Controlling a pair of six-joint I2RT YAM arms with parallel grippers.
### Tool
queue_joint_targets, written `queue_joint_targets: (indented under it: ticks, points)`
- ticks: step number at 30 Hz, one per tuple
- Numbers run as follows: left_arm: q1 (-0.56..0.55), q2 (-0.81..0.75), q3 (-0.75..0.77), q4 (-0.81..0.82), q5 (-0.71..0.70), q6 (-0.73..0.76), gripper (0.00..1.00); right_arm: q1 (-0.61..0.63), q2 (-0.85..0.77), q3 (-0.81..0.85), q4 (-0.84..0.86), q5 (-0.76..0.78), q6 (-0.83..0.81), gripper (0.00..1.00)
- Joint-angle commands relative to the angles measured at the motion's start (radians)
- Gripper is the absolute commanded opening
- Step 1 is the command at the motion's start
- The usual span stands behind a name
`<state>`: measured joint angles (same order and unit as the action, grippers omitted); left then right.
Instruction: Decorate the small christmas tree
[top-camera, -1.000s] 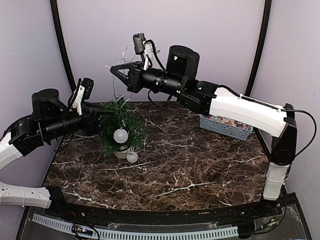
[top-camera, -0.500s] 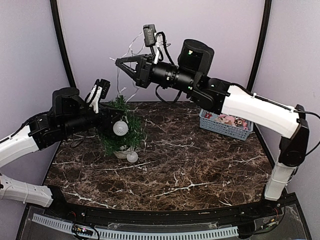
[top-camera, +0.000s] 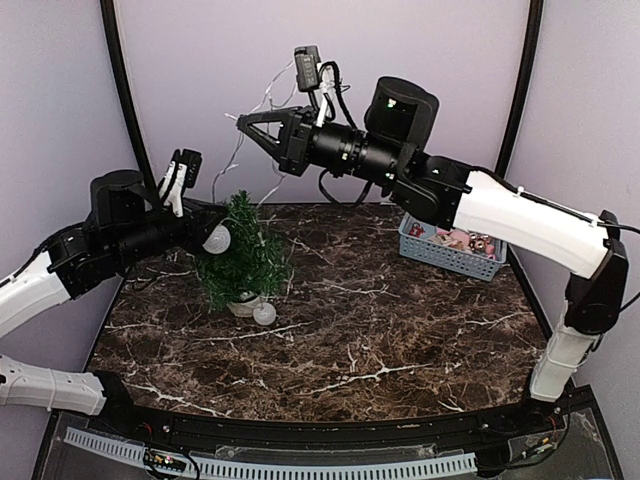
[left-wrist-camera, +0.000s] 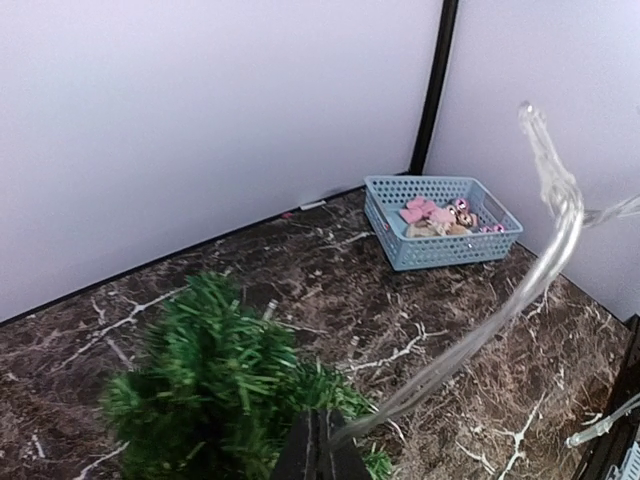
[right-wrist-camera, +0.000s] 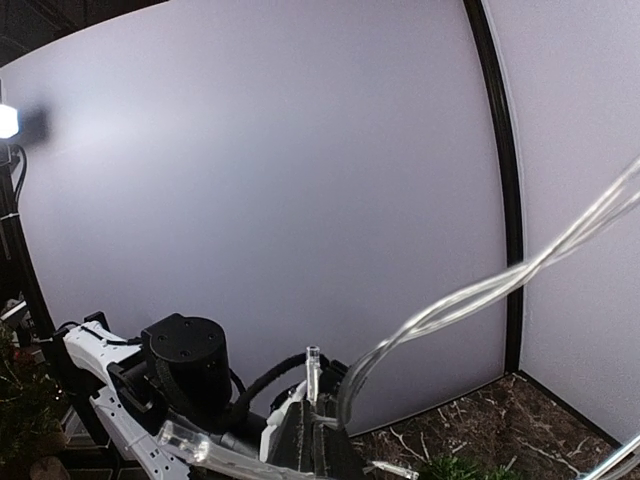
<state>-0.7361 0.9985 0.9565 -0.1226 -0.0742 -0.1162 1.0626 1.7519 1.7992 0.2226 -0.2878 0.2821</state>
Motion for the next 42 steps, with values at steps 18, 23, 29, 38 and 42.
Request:
queue_joint_targets:
  ticks: [18, 23, 29, 38, 42]
  points:
    - [0.043, -0.045, 0.338, -0.233, 0.286, 0.026, 0.00, 0.020, -0.081, -0.017, -0.031, 0.097, -0.071, 0.00]
    - [0.046, -0.053, 0.342, -0.275, -0.014, 0.067, 0.00, 0.022, -0.082, -0.016, -0.036, 0.097, -0.072, 0.00]
    - [0.071, -0.106, 0.307, -0.305, -0.341, 0.136, 0.00, 0.021, -0.069, -0.004, -0.046, 0.103, -0.078, 0.00]
    - [0.088, -0.096, 0.237, -0.276, -0.567, 0.243, 0.00, 0.021, -0.020, 0.026, -0.062, 0.217, -0.077, 0.00]
    - [0.132, -0.067, 0.200, -0.212, -0.553, 0.268, 0.00, 0.020, 0.017, 0.056, -0.076, 0.261, -0.076, 0.00]
